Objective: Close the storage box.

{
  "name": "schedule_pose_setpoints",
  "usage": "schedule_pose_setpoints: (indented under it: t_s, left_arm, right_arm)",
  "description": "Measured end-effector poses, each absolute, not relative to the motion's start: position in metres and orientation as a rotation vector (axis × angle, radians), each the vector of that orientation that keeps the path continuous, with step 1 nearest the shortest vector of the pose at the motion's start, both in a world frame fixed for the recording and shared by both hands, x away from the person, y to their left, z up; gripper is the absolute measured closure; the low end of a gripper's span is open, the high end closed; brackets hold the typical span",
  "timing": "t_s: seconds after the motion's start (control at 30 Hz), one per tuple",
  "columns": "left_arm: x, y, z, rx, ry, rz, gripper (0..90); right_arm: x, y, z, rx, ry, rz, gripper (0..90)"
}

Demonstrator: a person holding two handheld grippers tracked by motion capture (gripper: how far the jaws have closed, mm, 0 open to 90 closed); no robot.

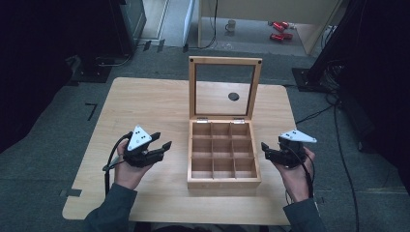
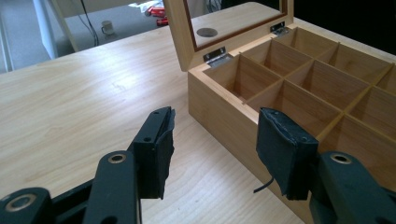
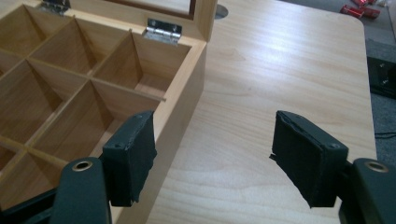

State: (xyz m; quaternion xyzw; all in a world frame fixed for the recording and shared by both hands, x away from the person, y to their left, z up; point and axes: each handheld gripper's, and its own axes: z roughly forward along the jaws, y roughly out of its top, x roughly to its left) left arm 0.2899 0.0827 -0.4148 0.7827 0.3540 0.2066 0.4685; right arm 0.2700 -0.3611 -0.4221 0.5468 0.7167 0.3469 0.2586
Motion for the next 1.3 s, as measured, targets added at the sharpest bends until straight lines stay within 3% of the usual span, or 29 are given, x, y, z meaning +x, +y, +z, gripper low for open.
schedule_pose_setpoints:
  t_s: [1.3]
  left_arm:
    - [0.327,0.064,-0.393,1.939,0.866,0.580,44.7]
  right_arm:
    - [0.302,-0.349,-0.390,1.373,1.963,0.884,36.8]
